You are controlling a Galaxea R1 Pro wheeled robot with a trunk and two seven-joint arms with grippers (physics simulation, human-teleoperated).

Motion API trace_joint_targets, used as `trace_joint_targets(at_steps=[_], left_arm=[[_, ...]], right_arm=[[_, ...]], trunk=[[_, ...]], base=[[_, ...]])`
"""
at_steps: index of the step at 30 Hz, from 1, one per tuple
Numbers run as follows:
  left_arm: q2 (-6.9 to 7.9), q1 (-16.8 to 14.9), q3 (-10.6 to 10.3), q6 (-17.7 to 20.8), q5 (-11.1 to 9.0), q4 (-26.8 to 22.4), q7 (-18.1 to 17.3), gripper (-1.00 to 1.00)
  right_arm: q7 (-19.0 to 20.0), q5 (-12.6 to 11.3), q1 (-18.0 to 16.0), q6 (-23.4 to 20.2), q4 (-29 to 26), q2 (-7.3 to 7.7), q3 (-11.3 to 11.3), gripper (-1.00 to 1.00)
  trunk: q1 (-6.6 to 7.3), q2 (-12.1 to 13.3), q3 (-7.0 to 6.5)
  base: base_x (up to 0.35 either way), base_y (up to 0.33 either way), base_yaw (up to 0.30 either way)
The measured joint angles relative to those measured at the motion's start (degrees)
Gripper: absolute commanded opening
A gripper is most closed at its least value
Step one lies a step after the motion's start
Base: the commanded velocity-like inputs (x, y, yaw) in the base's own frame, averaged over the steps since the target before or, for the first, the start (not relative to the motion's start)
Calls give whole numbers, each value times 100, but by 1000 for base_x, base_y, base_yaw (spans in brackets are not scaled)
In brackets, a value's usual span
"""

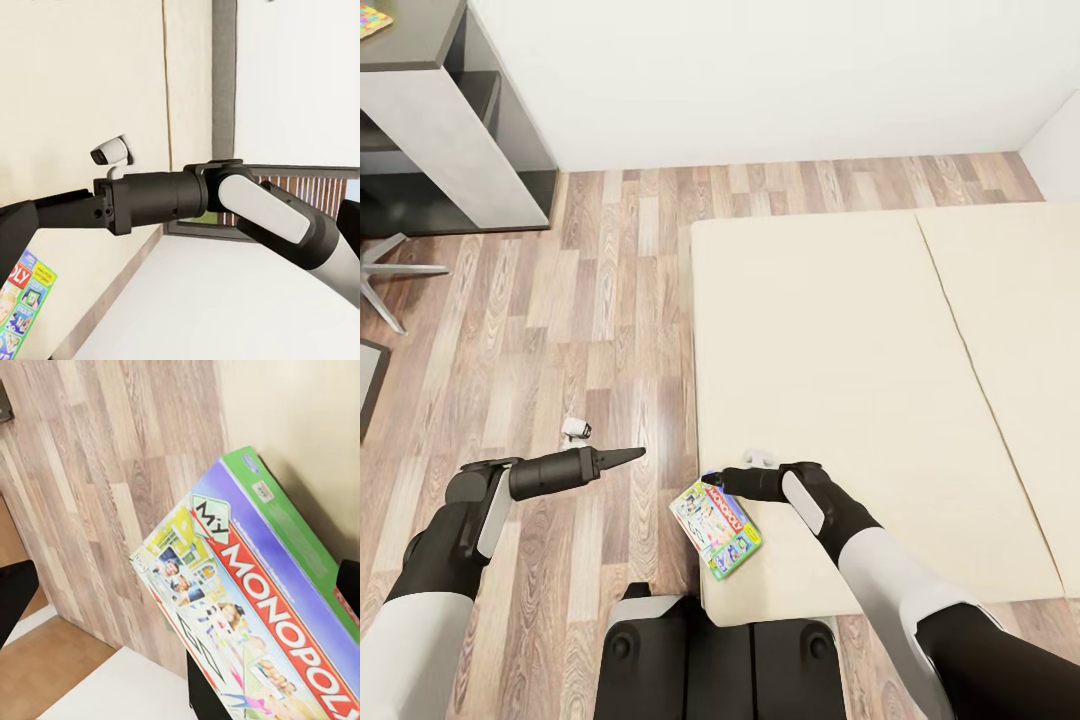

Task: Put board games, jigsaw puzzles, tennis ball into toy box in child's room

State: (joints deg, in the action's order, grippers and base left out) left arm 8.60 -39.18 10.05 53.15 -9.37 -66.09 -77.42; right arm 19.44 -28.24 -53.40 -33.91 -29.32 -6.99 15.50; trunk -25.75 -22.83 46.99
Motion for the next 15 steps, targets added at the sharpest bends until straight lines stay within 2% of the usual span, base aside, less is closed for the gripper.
trace_joint_targets(at_steps=[15], left_arm=[[37, 0, 37, -1, -9, 0, -32, 100]], right_arm=[[62, 1, 22, -8, -102, 63, -3, 100]], trunk=[[0, 0, 0]], base=[[0, 0, 0]])
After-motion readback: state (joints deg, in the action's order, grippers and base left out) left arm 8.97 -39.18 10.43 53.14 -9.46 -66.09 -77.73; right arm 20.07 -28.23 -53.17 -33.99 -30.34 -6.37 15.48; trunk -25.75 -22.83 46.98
